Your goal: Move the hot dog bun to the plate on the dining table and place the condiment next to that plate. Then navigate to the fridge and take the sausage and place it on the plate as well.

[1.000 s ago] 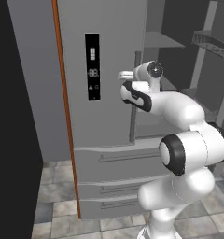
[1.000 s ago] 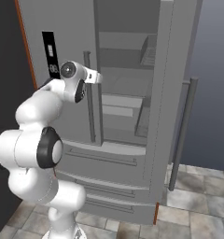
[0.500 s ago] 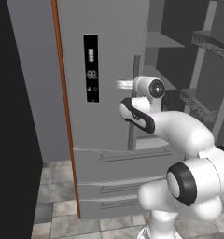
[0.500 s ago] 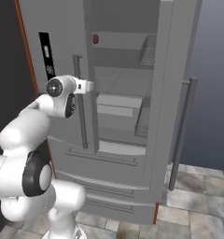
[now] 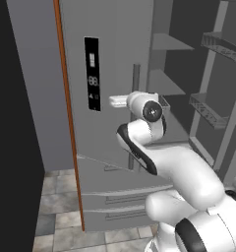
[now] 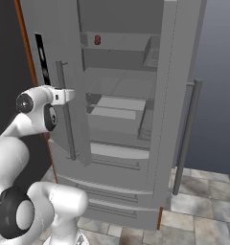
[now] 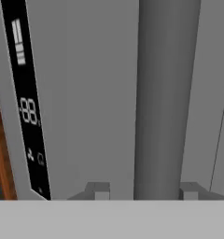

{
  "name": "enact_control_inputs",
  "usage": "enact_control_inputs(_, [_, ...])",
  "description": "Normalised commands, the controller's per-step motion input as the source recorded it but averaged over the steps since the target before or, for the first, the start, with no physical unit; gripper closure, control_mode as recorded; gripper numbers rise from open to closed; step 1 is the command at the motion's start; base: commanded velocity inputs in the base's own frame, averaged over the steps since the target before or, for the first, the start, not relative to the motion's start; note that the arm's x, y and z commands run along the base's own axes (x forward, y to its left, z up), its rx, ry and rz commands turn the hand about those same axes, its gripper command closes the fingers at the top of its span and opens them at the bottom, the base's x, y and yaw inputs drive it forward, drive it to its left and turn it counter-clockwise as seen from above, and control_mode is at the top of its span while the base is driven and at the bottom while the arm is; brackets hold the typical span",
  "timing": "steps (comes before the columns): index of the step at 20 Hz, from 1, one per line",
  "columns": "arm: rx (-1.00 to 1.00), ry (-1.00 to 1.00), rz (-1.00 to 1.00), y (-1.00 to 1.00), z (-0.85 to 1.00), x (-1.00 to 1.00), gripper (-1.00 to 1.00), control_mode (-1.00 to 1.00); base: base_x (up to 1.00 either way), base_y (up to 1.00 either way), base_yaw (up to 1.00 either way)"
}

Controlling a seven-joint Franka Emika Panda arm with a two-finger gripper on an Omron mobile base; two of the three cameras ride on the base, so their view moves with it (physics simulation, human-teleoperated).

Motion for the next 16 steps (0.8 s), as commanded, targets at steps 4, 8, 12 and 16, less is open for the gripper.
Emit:
enact_control_inputs(4, [0.00,0.00,0.00,0.89,0.00,-0.46,-1.00,-1.00,0.00,0.00,0.00])
enact_control_inputs(8, [0.12,-0.01,0.00,0.05,0.18,-0.53,-1.00,-1.00,0.00,0.00,0.00])
enact_control_inputs(12, [0.27,-0.02,0.00,-0.45,0.32,-0.71,-1.00,-1.00,0.00,0.00,0.00])
enact_control_inputs(16, [0.34,-0.02,0.00,-0.68,0.42,-0.72,-1.00,-1.00,0.00,0.00,0.00])
